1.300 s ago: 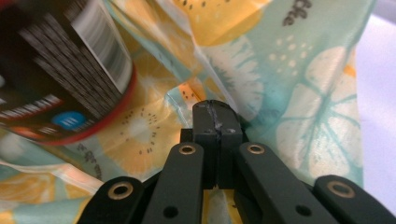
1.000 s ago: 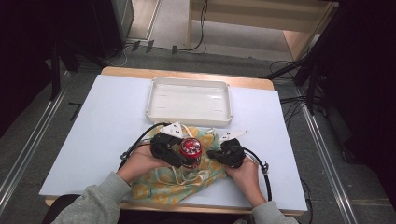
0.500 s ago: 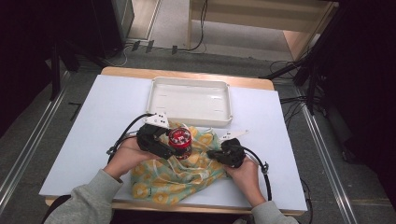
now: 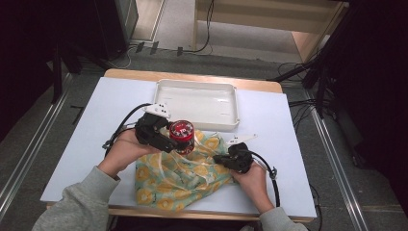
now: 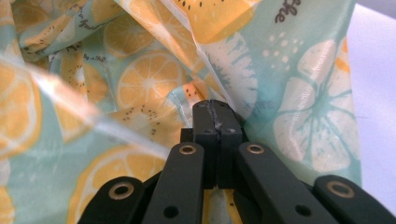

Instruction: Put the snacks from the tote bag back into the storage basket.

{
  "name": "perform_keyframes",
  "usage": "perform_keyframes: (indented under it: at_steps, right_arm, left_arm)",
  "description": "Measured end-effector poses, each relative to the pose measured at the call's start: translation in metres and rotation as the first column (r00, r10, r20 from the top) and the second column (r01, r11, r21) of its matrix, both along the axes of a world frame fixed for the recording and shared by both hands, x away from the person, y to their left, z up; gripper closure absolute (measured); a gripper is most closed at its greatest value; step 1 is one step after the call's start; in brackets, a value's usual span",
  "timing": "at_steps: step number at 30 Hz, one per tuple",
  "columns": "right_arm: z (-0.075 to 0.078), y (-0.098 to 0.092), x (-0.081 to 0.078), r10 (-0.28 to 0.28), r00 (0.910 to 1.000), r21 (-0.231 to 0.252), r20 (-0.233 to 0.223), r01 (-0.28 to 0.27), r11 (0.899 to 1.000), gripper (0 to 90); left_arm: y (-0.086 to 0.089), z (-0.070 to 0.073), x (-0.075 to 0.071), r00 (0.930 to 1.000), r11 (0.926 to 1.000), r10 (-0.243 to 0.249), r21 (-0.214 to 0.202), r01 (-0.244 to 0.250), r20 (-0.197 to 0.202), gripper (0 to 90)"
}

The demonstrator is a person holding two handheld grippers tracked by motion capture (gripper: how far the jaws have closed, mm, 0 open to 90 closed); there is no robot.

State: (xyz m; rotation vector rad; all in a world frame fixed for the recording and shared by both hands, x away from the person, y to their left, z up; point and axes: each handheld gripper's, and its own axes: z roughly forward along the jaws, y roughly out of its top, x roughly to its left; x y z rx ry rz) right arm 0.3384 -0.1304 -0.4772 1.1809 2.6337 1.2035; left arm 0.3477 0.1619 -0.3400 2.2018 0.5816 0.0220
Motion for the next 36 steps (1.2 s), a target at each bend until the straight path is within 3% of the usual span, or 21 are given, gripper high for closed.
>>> perform_keyframes:
  at_steps: [12, 23, 36]
  right_arm:
    - [0.0, -0.001, 0.001, -0.004, 0.9999, 0.007, -0.009, 0.004, 1.0, 90.0]
    - [0.009, -0.005, 0.0, -0.013, 0.9999, 0.033, -0.005, 0.013, 0.999, 90.0]
    - [0.017, -0.004, -0.004, -0.006, 1.0, 0.045, 0.003, 0.006, 0.999, 90.0]
  left_arm:
    - [0.007, 0.024, -0.004, 1.0, 1.0, 0.006, 0.007, -0.006, 0.005, 26.0]
    - [0.008, 0.025, 0.013, 0.9993, 0.999, 0.025, 0.036, -0.026, 0.026, 26.0]
    - [0.009, 0.023, 0.035, 0.9978, 0.9976, 0.062, 0.027, -0.063, 0.022, 26.0]
